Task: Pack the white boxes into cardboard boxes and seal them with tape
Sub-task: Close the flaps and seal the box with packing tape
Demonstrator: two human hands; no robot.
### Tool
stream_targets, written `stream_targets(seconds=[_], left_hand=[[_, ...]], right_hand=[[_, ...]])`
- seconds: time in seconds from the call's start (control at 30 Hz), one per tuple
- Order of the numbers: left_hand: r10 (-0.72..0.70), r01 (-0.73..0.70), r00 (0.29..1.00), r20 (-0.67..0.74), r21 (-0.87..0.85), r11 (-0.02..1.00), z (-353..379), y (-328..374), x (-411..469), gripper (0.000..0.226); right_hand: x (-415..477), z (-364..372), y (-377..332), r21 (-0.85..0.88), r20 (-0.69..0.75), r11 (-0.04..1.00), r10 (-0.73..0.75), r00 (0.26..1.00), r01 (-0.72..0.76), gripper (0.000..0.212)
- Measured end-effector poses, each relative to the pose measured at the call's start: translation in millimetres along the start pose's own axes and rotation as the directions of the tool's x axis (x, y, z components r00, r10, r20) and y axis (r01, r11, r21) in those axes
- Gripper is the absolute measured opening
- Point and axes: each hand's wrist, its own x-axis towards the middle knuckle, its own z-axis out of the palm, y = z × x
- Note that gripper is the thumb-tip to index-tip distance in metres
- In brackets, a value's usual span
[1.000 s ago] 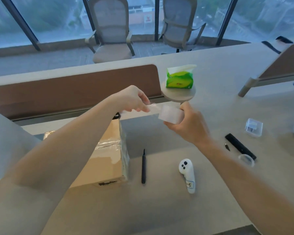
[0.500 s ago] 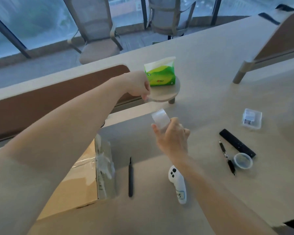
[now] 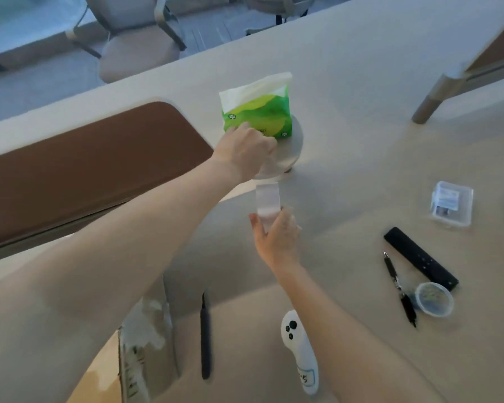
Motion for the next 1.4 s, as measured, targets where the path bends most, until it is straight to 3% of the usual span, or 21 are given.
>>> stream_targets(seconds=[0.13, 0.27, 0.37, 0.43, 0.53, 0.63, 0.73, 0.83, 0.97, 1.07, 1.17, 1.4], left_hand=[[-0.052, 0.050, 0.998, -0.046, -0.047, 0.998, 26, 2, 2, 0.025], [-0.183, 0.165, 0.971, -0.157, -0.121, 0.979, 40, 13, 2, 0.051], [-0.168, 0.128, 0.951, -0.260, -0.167, 0.978, 46, 24, -6, 0.026], [-0.176, 0.123, 0.967, -0.187, -0.266, 0.956, 54, 37, -15, 0.026], [-0.224, 0.208, 0.974, 0.011, -0.426, 0.881, 60, 51, -22, 0.067], [-0.182, 0.227, 0.973, 0.142, -0.439, 0.869, 58, 50, -23, 0.080], [-0.174, 0.228, 0.971, 0.162, -0.426, 0.876, 52, 50, -23, 0.086], [-0.170, 0.207, 0.977, 0.128, -0.400, 0.893, 45, 46, -24, 0.081], [-0.097, 0.116, 0.992, 0.075, -0.333, 0.936, 38, 39, -44, 0.070], [-0.037, 0.065, 0.996, 0.084, -0.366, 0.928, 29, 38, -72, 0.066], [-0.040, 0.106, 0.986, 0.163, -0.424, 0.899, 18, 34, -105, 0.060], [-0.154, 0.210, 0.978, 0.143, -0.602, 0.770, 3, 3, -218, 0.039]], right_hand=[[8, 4, 5, 0.037, 0.026, 0.999, 0.002, 1.000, -0.003, 0.055], [7, 3, 2, 0.066, 0.068, 0.997, 0.033, 0.997, -0.037, 0.051], [5, 4, 3, 0.068, 0.087, 0.997, 0.037, 0.996, -0.043, 0.052], [6, 4, 2, 0.056, 0.104, 0.998, 0.032, 0.994, -0.038, 0.052], [6, 4, 0, 0.049, 0.099, 0.999, -0.030, 0.995, 0.025, 0.067], [9, 3, 3, -0.026, 0.130, 0.998, -0.058, 0.990, 0.061, 0.082], [18, -2, 6, -0.091, 0.218, 0.995, -0.012, 0.976, 0.033, 0.077], [27, -8, 2, -0.189, 0.318, 0.982, 0.085, 0.944, -0.025, 0.069], [30, -10, -8, -0.206, 0.337, 0.977, 0.132, 0.932, -0.063, 0.073], [29, -5, -3, -0.327, 0.292, 0.943, 0.169, 0.941, -0.068, 0.066], [17, -6, -2, -0.371, 0.255, 0.922, 0.213, 0.943, -0.108, 0.059], [-54, -44, -79, -0.270, 0.353, 0.963, 0.084, 0.932, 0.015, 0.056]])
